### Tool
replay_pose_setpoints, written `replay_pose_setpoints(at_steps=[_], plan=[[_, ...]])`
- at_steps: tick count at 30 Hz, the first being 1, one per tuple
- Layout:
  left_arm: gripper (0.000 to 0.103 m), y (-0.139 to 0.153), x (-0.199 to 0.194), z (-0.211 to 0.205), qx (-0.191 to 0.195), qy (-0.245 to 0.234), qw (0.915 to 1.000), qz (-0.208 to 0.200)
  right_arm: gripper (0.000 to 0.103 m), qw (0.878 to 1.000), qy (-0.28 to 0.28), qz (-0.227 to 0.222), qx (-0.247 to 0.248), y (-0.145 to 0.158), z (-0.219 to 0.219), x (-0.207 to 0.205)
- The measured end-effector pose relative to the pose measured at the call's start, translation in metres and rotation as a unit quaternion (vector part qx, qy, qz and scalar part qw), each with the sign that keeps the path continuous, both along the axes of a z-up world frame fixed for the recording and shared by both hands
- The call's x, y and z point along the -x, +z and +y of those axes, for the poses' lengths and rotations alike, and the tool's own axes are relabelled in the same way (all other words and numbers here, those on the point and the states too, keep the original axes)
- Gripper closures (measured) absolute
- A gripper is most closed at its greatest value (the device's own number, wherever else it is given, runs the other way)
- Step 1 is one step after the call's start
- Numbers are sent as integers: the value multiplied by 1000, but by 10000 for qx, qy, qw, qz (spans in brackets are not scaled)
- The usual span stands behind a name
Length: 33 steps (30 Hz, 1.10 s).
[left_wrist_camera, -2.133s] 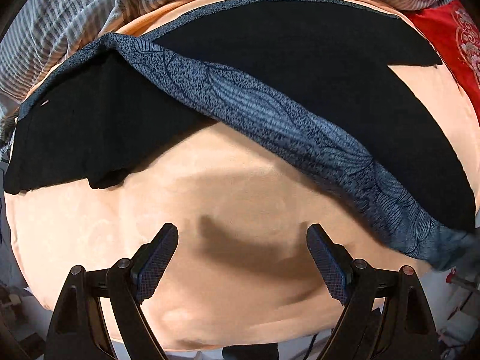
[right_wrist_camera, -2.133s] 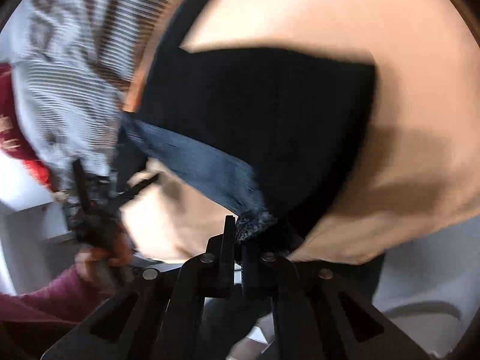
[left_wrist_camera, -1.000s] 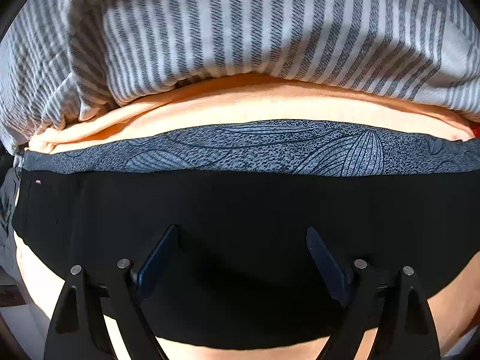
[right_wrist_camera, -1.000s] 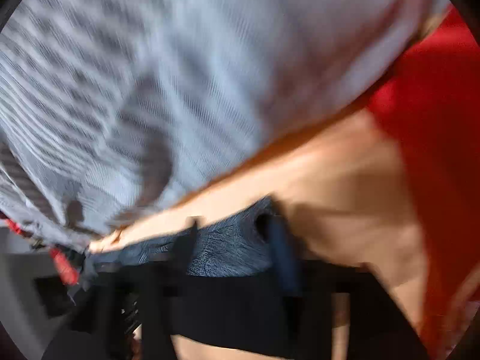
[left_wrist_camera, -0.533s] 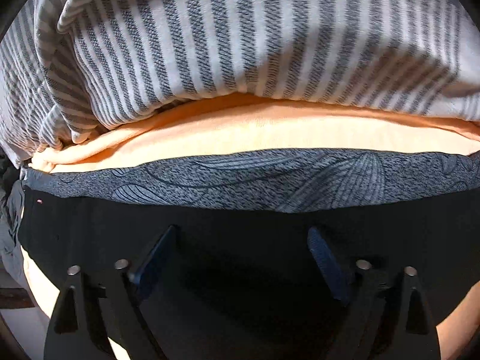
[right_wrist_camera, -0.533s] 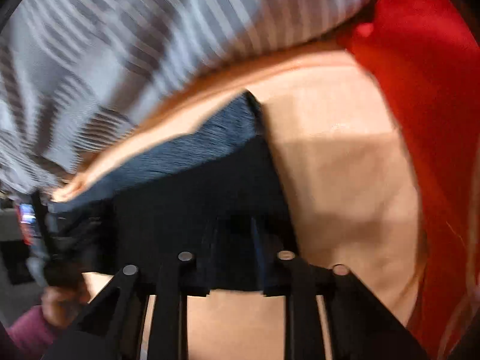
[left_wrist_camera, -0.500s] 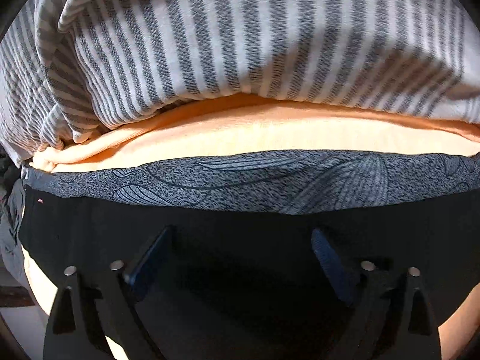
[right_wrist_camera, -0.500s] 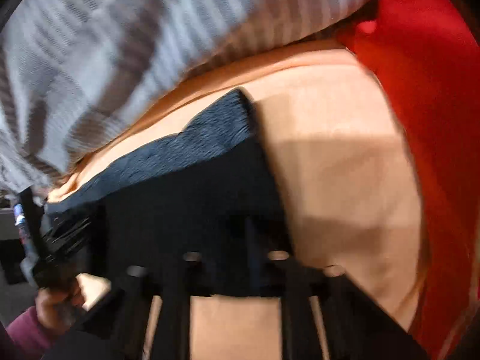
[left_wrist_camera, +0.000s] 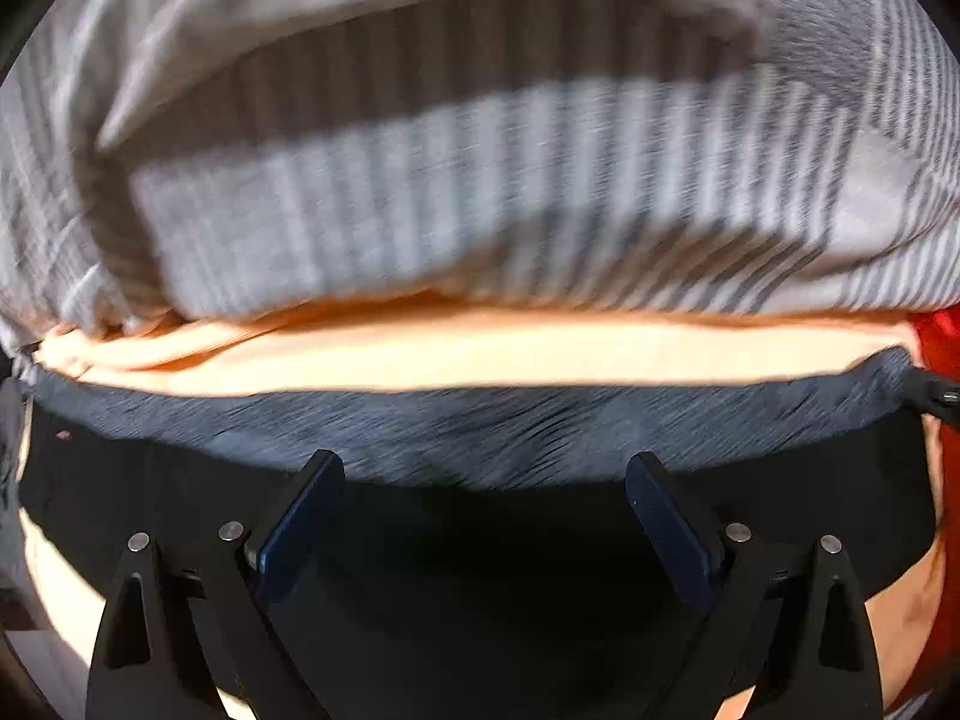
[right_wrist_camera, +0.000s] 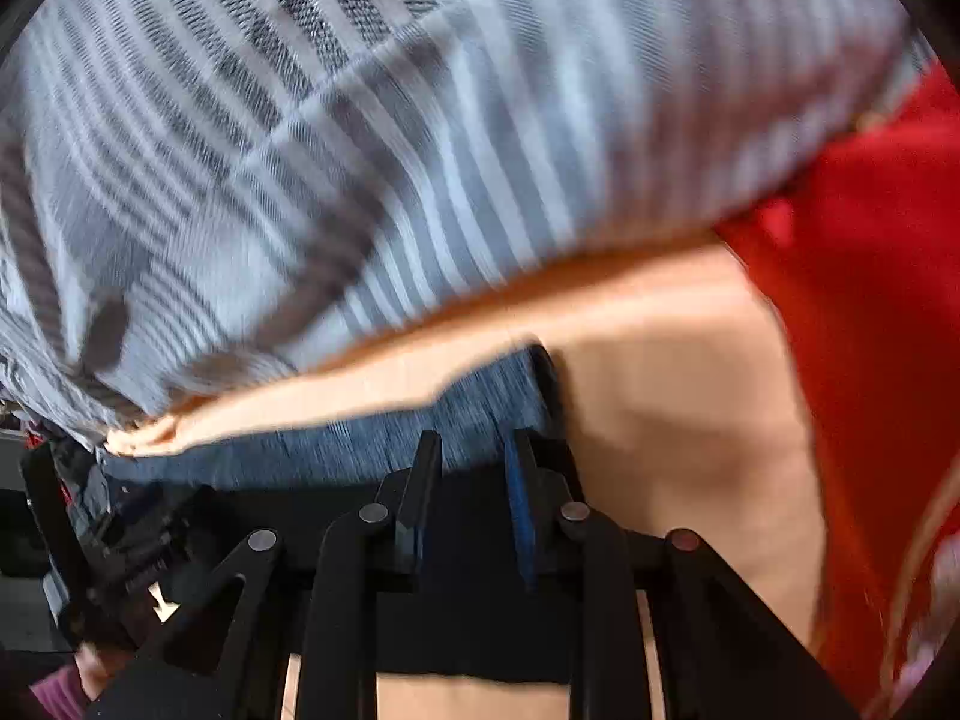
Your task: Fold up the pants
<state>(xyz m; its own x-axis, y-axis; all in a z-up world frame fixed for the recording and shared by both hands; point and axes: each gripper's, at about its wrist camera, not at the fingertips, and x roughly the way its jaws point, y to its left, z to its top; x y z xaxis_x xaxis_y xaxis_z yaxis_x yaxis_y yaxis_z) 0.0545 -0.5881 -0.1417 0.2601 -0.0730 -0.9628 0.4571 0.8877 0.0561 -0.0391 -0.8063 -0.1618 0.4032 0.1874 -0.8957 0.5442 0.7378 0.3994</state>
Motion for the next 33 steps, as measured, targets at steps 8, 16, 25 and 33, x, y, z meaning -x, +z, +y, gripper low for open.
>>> replay_pose_setpoints(at_steps=[8, 16, 25, 33], plan=[[7, -26, 1, -12, -101, 226, 9995, 174, 85, 9956, -673, 516, 388, -26, -35, 1], [7, 9, 4, 38, -339, 82, 9994, -3, 36, 9985, -82, 35, 543, 26, 20, 50], [7, 24, 14, 151, -331, 86, 9994, -82, 36, 9962, -367, 489, 615, 10, 64, 57], [7, 12, -66, 277, -722, 865, 9923, -521, 36, 9985, -13, 245, 489, 33, 190, 39]])
